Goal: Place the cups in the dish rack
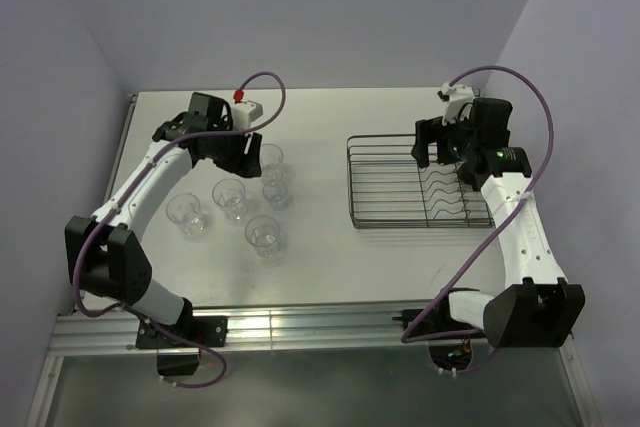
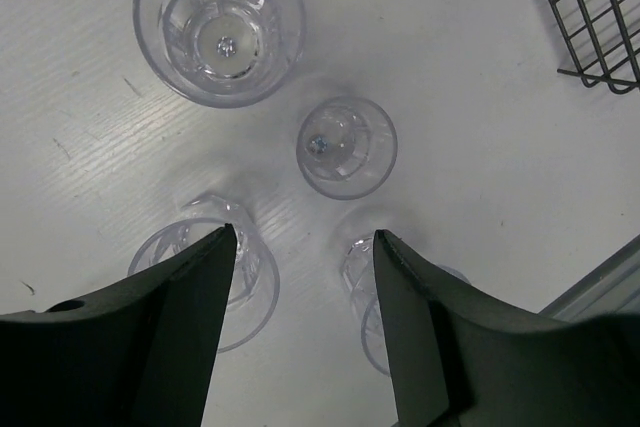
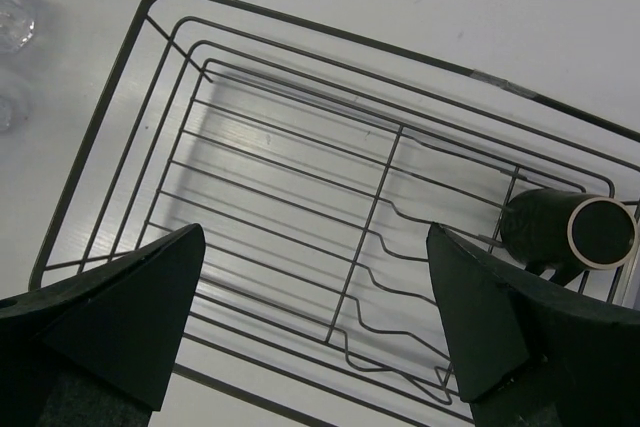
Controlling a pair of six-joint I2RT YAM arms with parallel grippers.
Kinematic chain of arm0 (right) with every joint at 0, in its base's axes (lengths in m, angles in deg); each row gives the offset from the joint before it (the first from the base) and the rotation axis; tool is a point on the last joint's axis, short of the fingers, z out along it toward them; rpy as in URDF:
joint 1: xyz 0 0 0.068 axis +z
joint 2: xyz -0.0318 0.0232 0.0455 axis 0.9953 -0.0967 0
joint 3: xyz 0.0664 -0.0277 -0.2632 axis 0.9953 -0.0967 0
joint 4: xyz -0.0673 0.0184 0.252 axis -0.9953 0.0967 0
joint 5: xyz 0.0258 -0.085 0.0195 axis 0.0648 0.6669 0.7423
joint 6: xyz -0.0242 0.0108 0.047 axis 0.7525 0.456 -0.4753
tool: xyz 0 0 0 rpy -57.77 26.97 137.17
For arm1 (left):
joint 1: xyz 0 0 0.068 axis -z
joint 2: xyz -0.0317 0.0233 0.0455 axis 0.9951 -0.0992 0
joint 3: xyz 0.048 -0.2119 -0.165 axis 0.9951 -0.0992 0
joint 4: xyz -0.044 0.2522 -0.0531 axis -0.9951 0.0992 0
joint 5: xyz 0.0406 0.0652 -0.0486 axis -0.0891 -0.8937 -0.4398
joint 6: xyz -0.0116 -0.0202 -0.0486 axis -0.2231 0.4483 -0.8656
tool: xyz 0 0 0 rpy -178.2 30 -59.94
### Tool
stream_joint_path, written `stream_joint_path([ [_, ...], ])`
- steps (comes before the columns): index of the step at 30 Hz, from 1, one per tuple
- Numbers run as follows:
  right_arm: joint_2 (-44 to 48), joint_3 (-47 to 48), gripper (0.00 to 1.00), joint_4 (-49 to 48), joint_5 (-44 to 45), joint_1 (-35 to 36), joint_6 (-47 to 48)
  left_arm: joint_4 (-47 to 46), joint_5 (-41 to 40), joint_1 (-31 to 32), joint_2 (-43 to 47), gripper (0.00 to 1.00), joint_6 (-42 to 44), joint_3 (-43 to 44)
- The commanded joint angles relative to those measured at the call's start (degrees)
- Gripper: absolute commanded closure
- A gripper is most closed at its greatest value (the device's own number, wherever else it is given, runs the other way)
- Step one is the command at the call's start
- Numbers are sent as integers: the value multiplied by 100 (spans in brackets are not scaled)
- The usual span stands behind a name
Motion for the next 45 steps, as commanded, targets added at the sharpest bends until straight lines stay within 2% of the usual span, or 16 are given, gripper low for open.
stream_joint_path([
  [1,257,156,0,-24,-70,55,-137,-336,-401,255,-95,37,-97,-11],
  [10,257,147,0,2,-97,72,-102,-477,-1059,660,-605,48,-212,33],
  [20,204,121,0,-51,-150,72,-128,-600,-1306,774,-1045,51,-185,-63],
  [45,239,6,0,-68,-211,72,-234,-714,-1078,880,-1555,59,-255,-177],
])
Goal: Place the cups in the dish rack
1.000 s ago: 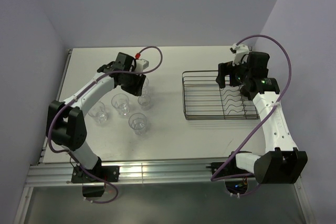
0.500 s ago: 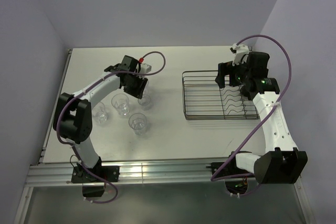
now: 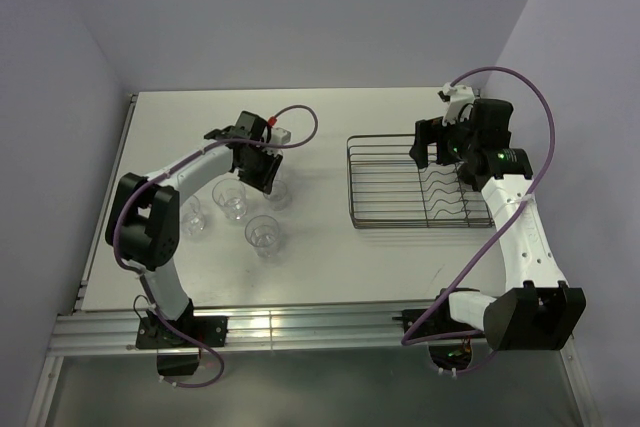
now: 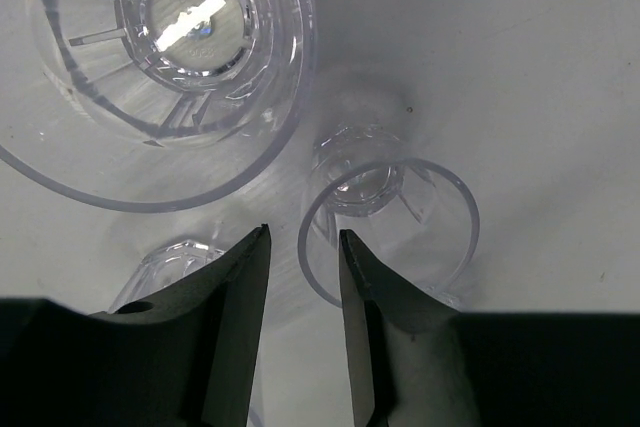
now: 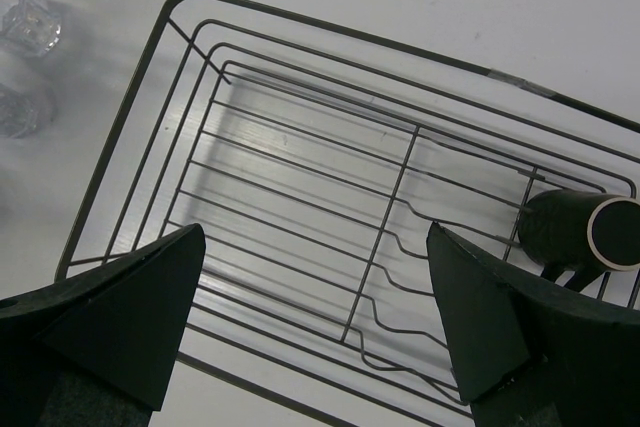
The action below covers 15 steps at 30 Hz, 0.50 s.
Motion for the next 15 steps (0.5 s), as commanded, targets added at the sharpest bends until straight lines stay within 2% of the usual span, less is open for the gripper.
stream_joint_path([
  [1,174,-18,0,-121,-80,46,-103,-137,126,58,-42,60,-78,-27],
  [10,385,-281,0,-200,-124,37,-191,-120,232,76,-95,75,-122,-18],
  [15,341,-246,0,-217,-203,46,-287,108,566,76,-25,90,-228,254],
])
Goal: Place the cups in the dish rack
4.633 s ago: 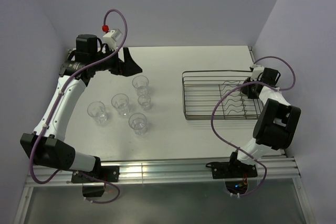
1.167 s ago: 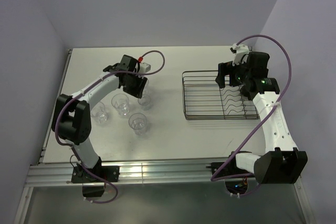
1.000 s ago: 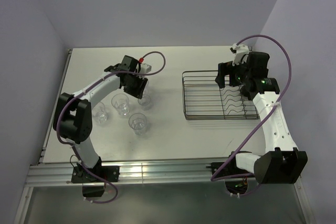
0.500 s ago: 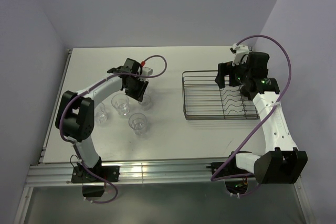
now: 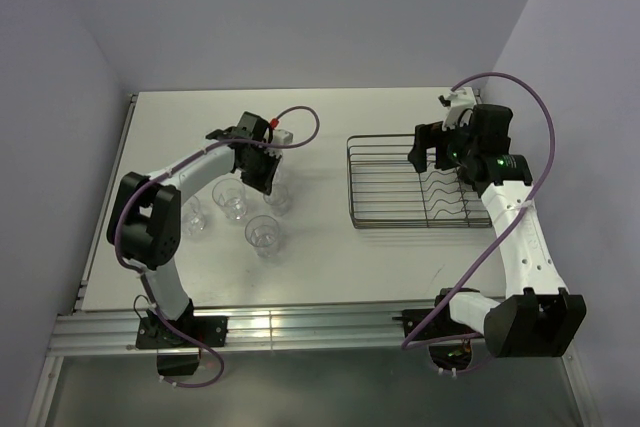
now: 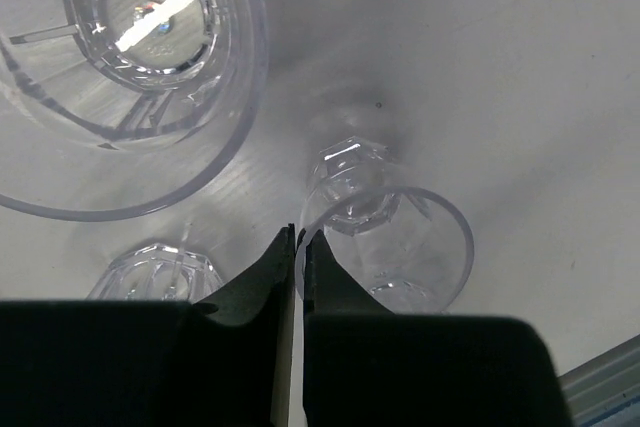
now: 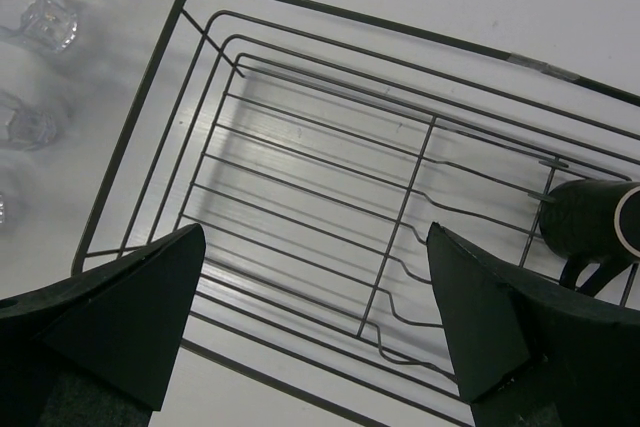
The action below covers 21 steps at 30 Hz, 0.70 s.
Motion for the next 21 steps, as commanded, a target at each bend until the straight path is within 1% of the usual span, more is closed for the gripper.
stream_joint_path([
  [1,131,51,0,-178,-166,42,-154,181,406,27,65,94,-127,337],
  [2,140,77,0,-187,-210,33,-206,286,581,36,82,100,-136,573],
  [7,166,235,0,-284,-473,42,-409,1016,1118,27,468,100,-189,1452],
  [8,149,279,0,-319,-639,42,-522,1060,1275,36,574,100,-398,1767],
  [10,122,437,0,-468,-851,42,-689,1026,1487,-16,906,100,-514,2042],
  [11,79,499,0,-555,-965,42,-943,964,1575,-34,1039,100,-575,2226],
  [12,70,595,0,-817,-1210,33,-1180,833,1837,-121,1171,100,-758,2254],
  [13,26,648,0,-968,-1360,42,-1539,440,1961,-165,1494,100,-873,2237],
  [14,0,692,0,-1117,-1544,42,-1708,210,2075,-201,1663,100,-970,2115],
  [15,-36,745,0,-1467,-1894,33,-1910,-44,2242,-271,1821,100,-1128,2009],
  [16,-79,745,0,-1679,-2063,33,-2321,-299,2479,-289,2145,100,-1182,1877],
  [17,-193,728,0,-1899,-2221,42,-2542,-780,2524,-289,2296,100,-1234,1641],
  [18,-281,684,0,-2336,-2397,50,-2797,-1003,2577,-298,2419,100,-1339,1534],
  [19,-465,658,0,-2567,-2773,77,-3287,-1222,2743,-298,2647,100,-1401,1420],
  [20,-554,623,0,-2786,-2942,103,-3553,-1712,2814,-306,2762,100,-1489,1175],
  [21,-633,483,0,-3372,-3100,103,-3860,-2004,2867,-315,2868,100,-1664,1016],
])
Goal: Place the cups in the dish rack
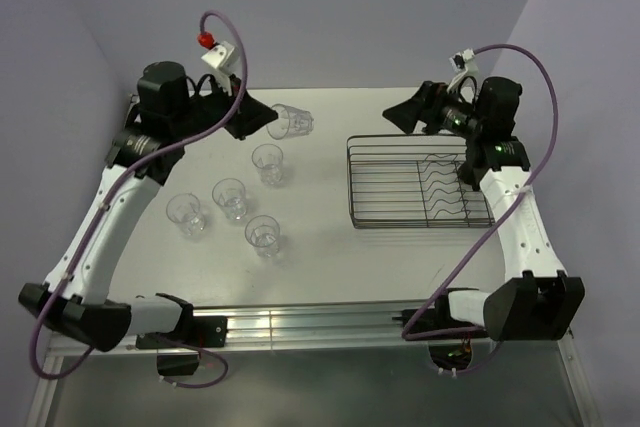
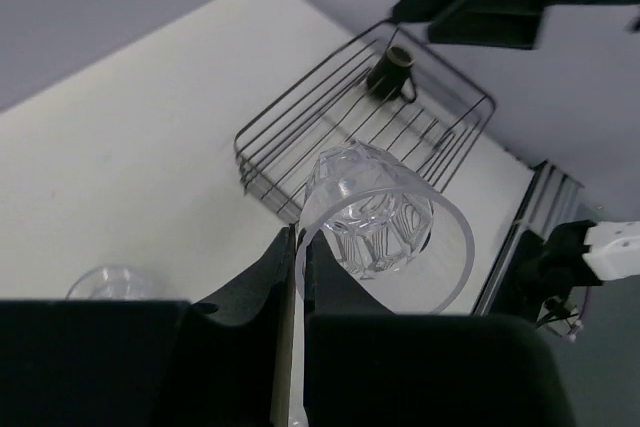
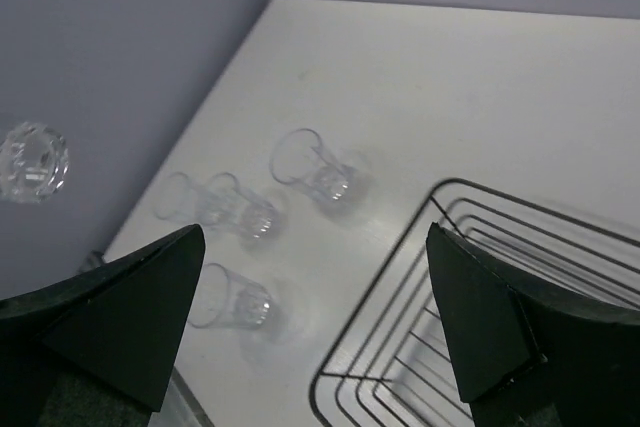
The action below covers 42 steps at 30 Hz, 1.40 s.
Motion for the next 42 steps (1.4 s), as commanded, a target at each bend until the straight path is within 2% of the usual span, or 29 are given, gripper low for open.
stream_joint_path([
  [1,-362,-125,0,-1880,-1090,88,-1617,-1570,693,-9,474,100,-618,-604],
  [2,-476,-248,0,-2311,-1396,132,-2368,-1904,771,-18,625,100,-715,-989],
  [3,-529,-406,0,-3098,-1504,158,-2741,-2551,781,-44,739,100,-898,-1166],
  [5,-740,-513,0,-3797,-1749,350,-3709,-3196,920,-123,1030,100,-1180,-1640],
  [6,-819,-626,0,-4532,-1794,404,-4060,-3756,1009,-176,1083,100,-1356,-1756],
  [7,-985,-680,0,-4913,-1838,465,-4707,-3997,1079,-281,1144,100,-1758,-1870],
  [12,-1399,-759,0,-6618,-1979,948,-6048,-4895,1150,-370,1233,100,-2525,-2258],
  [16,-1628,-794,0,-7447,-1971,1291,-6935,-5483,1177,-370,1197,100,-2895,-2538],
  [21,-1865,-768,0,-7790,-1988,1730,-7446,-5915,1273,-370,1057,100,-3290,-2671],
  [26,-2033,-680,0,-8686,-1936,1907,-8009,-6415,1493,-370,899,100,-3773,-2776],
  [35,-2050,-671,0,-9284,-1909,2056,-8335,-6381,1554,-379,811,100,-3766,-2908],
  [42,-2033,-575,0,-8995,-1997,2276,-8107,-6408,1572,-379,723,100,-3801,-2909],
])
